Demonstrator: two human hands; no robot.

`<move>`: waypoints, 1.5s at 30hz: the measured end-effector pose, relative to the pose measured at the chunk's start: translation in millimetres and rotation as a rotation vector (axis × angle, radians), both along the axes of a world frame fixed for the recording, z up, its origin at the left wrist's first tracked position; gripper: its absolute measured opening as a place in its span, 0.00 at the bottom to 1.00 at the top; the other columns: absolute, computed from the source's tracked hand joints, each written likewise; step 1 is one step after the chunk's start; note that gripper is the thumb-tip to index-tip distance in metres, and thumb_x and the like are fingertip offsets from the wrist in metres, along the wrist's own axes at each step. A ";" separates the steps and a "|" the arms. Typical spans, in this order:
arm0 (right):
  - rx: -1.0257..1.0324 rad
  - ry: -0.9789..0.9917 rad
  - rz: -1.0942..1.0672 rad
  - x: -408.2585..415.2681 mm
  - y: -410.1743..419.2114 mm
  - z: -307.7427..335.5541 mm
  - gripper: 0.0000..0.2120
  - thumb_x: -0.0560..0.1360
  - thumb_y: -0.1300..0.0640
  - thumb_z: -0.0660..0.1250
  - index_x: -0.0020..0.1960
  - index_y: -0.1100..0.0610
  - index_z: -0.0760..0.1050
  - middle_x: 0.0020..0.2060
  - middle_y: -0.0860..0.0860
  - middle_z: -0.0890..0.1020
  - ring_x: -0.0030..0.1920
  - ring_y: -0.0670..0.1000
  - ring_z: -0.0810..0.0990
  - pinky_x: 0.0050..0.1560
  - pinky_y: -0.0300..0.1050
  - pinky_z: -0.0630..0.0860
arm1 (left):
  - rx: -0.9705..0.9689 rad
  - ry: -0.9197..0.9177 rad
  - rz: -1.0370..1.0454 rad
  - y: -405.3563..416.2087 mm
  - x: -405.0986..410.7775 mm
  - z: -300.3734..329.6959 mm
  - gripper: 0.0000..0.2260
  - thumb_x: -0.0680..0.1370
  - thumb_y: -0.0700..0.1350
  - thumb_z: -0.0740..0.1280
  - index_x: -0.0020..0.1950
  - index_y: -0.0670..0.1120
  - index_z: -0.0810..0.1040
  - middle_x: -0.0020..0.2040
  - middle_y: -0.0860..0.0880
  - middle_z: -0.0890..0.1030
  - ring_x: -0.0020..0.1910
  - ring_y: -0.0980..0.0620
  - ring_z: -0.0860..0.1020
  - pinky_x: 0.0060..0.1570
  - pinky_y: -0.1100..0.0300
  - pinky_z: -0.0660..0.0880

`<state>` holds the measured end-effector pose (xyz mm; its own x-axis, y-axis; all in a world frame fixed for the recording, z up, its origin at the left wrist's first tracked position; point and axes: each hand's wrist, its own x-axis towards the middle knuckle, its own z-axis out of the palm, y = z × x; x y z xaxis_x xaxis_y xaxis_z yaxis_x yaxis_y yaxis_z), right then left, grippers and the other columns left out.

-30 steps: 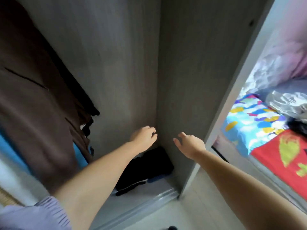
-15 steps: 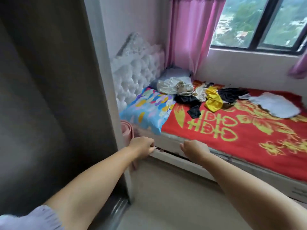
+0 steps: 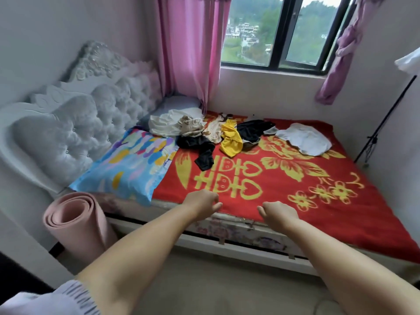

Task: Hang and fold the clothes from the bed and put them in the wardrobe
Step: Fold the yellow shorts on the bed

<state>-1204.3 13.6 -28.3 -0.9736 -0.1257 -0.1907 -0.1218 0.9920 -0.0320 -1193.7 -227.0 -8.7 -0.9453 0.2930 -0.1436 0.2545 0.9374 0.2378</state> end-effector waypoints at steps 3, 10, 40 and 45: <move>-0.018 -0.027 -0.011 -25.4 17.3 -12.4 0.19 0.82 0.45 0.48 0.37 0.51 0.64 0.34 0.46 0.72 0.36 0.51 0.74 0.38 0.46 0.69 | -0.036 -0.027 -0.016 16.4 -34.7 -6.9 0.16 0.81 0.55 0.58 0.55 0.46 0.79 0.47 0.48 0.81 0.43 0.47 0.79 0.42 0.51 0.78; -0.030 -0.110 -0.024 -114.7 24.8 -34.3 0.18 0.83 0.46 0.48 0.41 0.53 0.66 0.40 0.49 0.76 0.39 0.53 0.75 0.41 0.47 0.72 | -0.077 -0.068 -0.053 27.3 -136.4 -28.0 0.16 0.82 0.54 0.57 0.54 0.44 0.79 0.46 0.47 0.82 0.40 0.47 0.78 0.34 0.56 0.73; -0.139 -0.369 -0.172 -566.4 123.7 -225.3 0.18 0.82 0.48 0.50 0.64 0.56 0.68 0.55 0.56 0.80 0.54 0.59 0.79 0.45 0.49 0.72 | -0.012 -0.461 0.082 114.6 -584.5 -209.7 0.19 0.82 0.52 0.56 0.73 0.50 0.63 0.47 0.50 0.80 0.33 0.53 0.75 0.28 0.58 0.66; -0.208 -0.431 -0.177 -633.1 107.1 -305.7 0.17 0.82 0.51 0.51 0.66 0.57 0.68 0.60 0.56 0.75 0.59 0.58 0.74 0.51 0.52 0.73 | 0.020 -0.510 0.142 117.4 -639.2 -285.4 0.21 0.82 0.50 0.57 0.74 0.50 0.61 0.53 0.49 0.79 0.36 0.51 0.78 0.30 0.55 0.73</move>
<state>-1837.4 120.8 -334.1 -0.8215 -0.0438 -0.5686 0.1155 0.9636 -0.2411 -1833.0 -109.7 -294.1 -0.7873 0.1743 -0.5914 -0.0279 0.9482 0.3165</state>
